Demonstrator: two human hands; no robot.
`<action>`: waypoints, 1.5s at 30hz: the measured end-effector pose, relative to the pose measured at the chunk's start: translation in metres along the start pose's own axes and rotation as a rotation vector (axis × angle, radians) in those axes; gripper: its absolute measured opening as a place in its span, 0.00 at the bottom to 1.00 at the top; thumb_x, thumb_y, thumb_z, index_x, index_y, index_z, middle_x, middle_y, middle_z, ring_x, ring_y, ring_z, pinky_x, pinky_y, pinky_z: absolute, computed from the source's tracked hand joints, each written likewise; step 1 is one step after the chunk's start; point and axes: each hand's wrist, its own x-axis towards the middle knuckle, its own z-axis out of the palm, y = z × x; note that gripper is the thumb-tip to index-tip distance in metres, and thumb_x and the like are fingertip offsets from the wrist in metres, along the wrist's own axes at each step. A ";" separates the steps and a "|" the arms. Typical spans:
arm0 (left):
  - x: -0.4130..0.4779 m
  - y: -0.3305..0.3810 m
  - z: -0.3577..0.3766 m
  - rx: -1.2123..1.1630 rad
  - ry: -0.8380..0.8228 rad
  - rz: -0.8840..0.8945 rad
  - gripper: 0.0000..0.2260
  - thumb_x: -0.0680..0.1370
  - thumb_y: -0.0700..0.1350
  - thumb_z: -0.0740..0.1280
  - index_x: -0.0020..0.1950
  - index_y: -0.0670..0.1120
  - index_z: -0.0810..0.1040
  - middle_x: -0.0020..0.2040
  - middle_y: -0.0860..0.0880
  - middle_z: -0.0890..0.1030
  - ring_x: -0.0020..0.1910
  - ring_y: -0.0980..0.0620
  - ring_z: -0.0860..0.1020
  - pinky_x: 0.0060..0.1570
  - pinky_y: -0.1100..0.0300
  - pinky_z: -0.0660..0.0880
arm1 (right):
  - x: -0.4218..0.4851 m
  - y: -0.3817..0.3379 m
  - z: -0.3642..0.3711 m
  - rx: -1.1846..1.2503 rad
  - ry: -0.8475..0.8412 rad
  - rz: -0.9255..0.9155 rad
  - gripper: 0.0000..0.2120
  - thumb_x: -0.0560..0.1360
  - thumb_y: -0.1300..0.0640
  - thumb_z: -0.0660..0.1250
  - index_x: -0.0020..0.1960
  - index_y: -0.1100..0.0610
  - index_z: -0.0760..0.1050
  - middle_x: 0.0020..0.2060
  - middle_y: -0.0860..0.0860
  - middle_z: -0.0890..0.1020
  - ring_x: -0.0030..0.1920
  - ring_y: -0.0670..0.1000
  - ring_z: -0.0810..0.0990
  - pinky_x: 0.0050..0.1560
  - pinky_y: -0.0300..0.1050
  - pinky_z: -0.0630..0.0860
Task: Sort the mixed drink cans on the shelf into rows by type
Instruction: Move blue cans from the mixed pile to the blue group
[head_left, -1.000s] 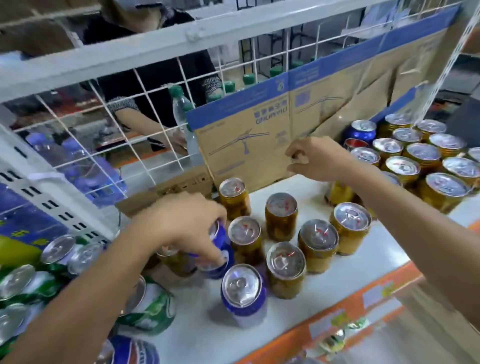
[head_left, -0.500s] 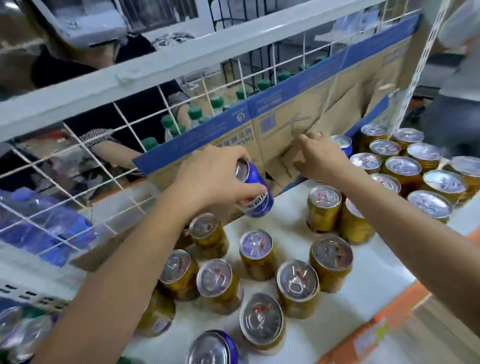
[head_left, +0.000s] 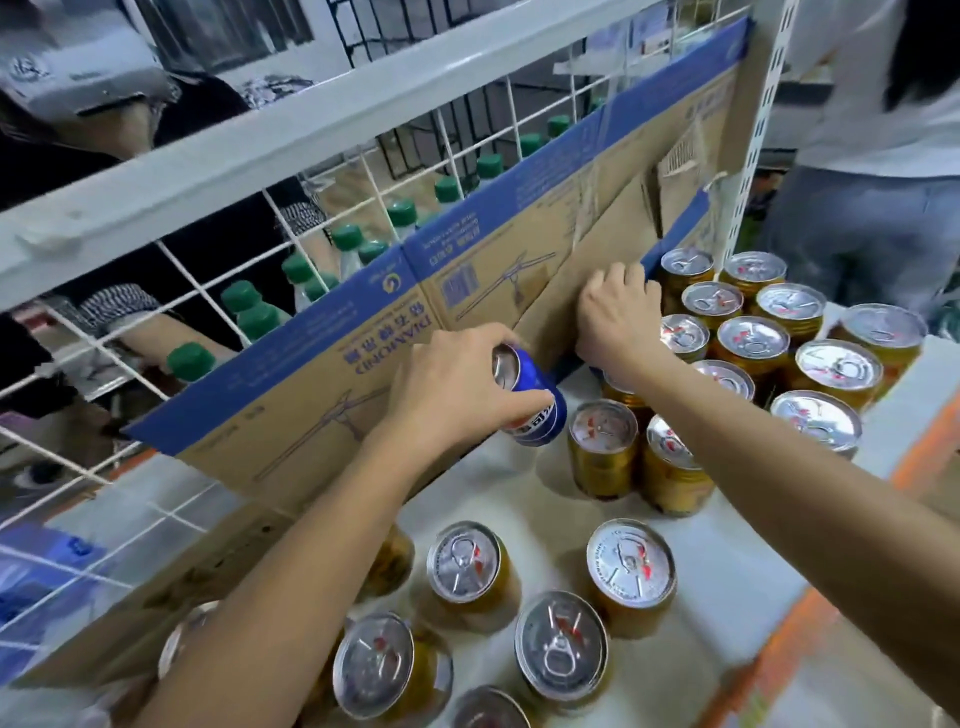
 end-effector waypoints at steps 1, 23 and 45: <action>0.000 0.001 0.002 -0.003 -0.006 0.001 0.23 0.64 0.65 0.69 0.57 0.61 0.74 0.52 0.53 0.81 0.51 0.49 0.79 0.53 0.52 0.77 | -0.001 0.002 0.000 -0.019 -0.006 0.002 0.20 0.71 0.60 0.65 0.61 0.64 0.68 0.58 0.61 0.70 0.60 0.64 0.67 0.58 0.57 0.66; -0.159 -0.046 -0.081 -0.054 0.247 -0.256 0.28 0.62 0.63 0.74 0.60 0.60 0.73 0.51 0.59 0.75 0.49 0.56 0.74 0.49 0.60 0.69 | -0.116 -0.081 -0.164 0.425 0.001 -0.625 0.32 0.65 0.64 0.72 0.66 0.57 0.65 0.58 0.53 0.70 0.55 0.55 0.70 0.43 0.42 0.61; -0.699 -0.200 -0.151 -0.010 0.720 -0.954 0.27 0.58 0.66 0.70 0.55 0.57 0.78 0.52 0.56 0.82 0.50 0.53 0.80 0.53 0.53 0.76 | -0.506 -0.440 -0.230 0.640 -0.318 -1.439 0.37 0.65 0.55 0.78 0.70 0.48 0.66 0.63 0.50 0.68 0.63 0.49 0.68 0.57 0.37 0.64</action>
